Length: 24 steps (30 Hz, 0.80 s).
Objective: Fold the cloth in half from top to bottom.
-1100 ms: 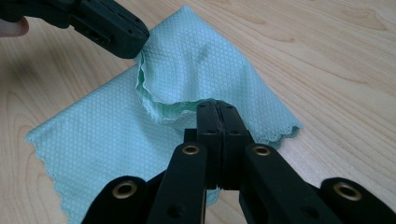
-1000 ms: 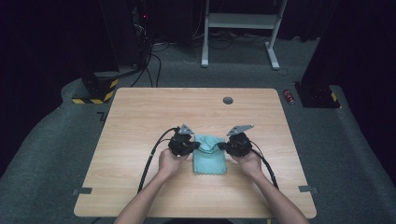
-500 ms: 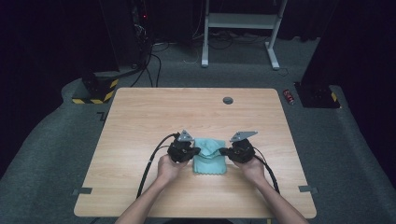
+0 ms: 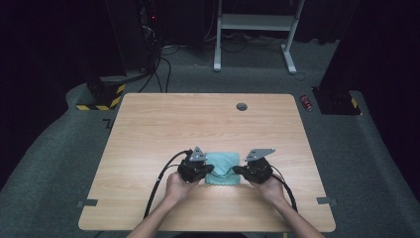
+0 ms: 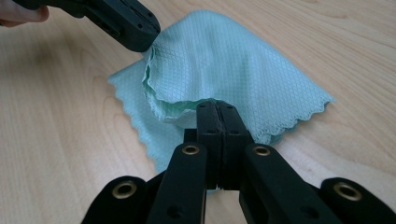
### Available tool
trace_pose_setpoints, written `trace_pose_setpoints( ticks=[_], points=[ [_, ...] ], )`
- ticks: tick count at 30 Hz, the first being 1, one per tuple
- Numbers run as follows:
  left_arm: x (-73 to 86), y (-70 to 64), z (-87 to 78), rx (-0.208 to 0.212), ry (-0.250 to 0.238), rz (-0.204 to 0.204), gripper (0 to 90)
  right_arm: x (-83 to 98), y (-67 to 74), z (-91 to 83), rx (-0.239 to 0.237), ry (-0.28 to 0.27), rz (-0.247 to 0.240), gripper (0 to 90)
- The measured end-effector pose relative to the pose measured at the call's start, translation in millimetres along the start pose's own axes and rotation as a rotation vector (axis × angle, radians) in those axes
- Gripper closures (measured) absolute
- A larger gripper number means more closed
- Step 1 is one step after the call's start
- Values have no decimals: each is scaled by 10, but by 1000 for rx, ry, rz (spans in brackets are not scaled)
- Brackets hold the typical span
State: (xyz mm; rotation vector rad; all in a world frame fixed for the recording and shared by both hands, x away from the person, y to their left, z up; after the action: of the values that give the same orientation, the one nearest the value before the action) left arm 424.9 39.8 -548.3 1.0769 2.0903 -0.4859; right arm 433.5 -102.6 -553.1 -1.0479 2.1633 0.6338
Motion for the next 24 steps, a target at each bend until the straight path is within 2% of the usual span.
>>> trace_pose_setpoints(
  ticks=[3,13,18,24],
  points=[
    [51,-49,11,-4,10,16,882,73,44,-12,14,8,-25,894],
    [142,-128,4,-8,15,30,880,197,91,-19,9,11,-19,889],
    [202,-157,14,4,24,20,874,255,103,-12,8,20,-27,879],
    [287,-213,-3,23,36,13,845,350,128,-49,-11,33,-20,811]
  ],
)
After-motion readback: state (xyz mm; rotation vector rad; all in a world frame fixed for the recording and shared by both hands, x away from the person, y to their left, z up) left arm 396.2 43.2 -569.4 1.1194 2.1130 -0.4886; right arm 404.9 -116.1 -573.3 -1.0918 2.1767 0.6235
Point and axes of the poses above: each handheld gripper's, and its own axes: z roughly forward along the jaws, x roughly out of its underside, y roughly to its left, the point moved 9 cm from there along z, roughly forward along the jaws, and after that the axes turned 4 degrees about z, right-handed, at the moved point
